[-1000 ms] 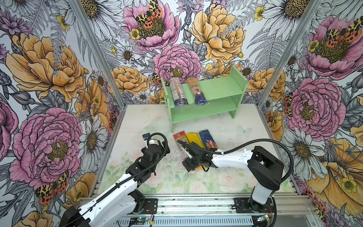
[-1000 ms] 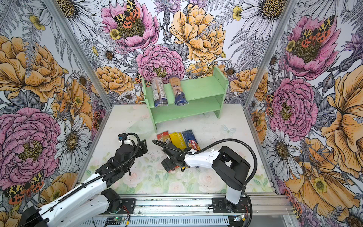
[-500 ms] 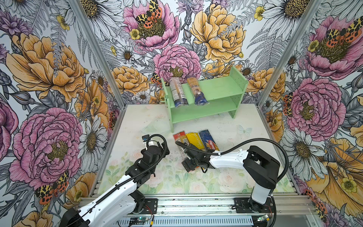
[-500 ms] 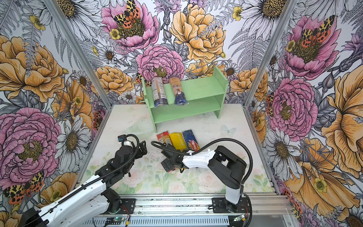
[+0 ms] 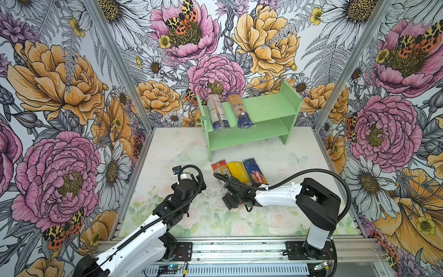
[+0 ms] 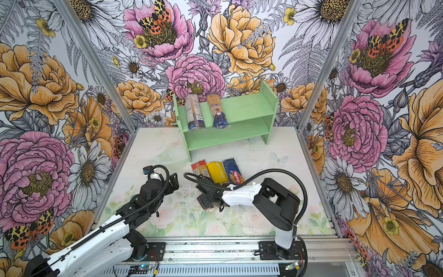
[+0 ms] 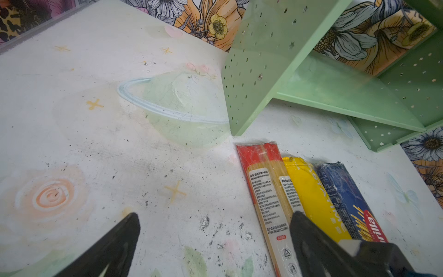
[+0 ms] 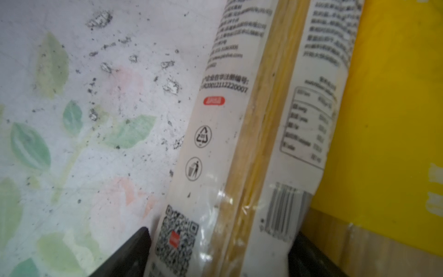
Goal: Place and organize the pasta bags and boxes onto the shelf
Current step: 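Lower the right gripper onto the red-and-white spaghetti bag, then close the right gripper on the red-and-white bag and tilt it up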
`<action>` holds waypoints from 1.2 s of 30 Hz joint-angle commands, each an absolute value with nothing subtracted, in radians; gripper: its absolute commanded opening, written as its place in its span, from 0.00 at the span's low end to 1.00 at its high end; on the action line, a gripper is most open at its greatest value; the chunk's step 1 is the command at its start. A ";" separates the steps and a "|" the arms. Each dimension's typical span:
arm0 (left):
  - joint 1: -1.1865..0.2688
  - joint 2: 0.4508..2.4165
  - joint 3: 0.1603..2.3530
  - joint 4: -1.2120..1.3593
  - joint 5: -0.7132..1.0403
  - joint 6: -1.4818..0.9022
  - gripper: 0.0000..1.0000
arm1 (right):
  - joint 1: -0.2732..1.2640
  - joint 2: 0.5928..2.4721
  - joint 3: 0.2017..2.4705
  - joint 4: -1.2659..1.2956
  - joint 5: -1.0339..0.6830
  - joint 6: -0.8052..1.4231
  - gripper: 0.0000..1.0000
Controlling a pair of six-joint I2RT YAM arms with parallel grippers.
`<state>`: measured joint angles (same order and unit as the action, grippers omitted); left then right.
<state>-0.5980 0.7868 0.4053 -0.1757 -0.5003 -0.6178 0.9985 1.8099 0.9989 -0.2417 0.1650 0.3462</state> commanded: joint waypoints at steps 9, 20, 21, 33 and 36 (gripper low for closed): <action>-0.589 0.778 0.390 -0.155 -0.502 -0.635 0.99 | 1.010 1.835 1.020 -0.234 0.167 0.355 0.69; -0.583 0.779 0.385 -0.154 -0.500 -0.637 0.99 | 1.010 1.823 1.026 -0.236 0.147 0.344 0.52; -0.583 0.779 0.385 -0.153 -0.500 -0.637 0.99 | 1.009 1.820 1.026 -0.235 0.145 0.342 0.51; -0.578 0.781 0.382 -0.151 -0.497 -0.644 0.99 | 1.000 1.789 1.028 -0.244 0.125 0.324 0.35; -0.578 0.783 0.383 -0.151 -0.496 -0.646 0.99 | 0.995 1.785 1.031 -0.253 0.115 0.318 0.31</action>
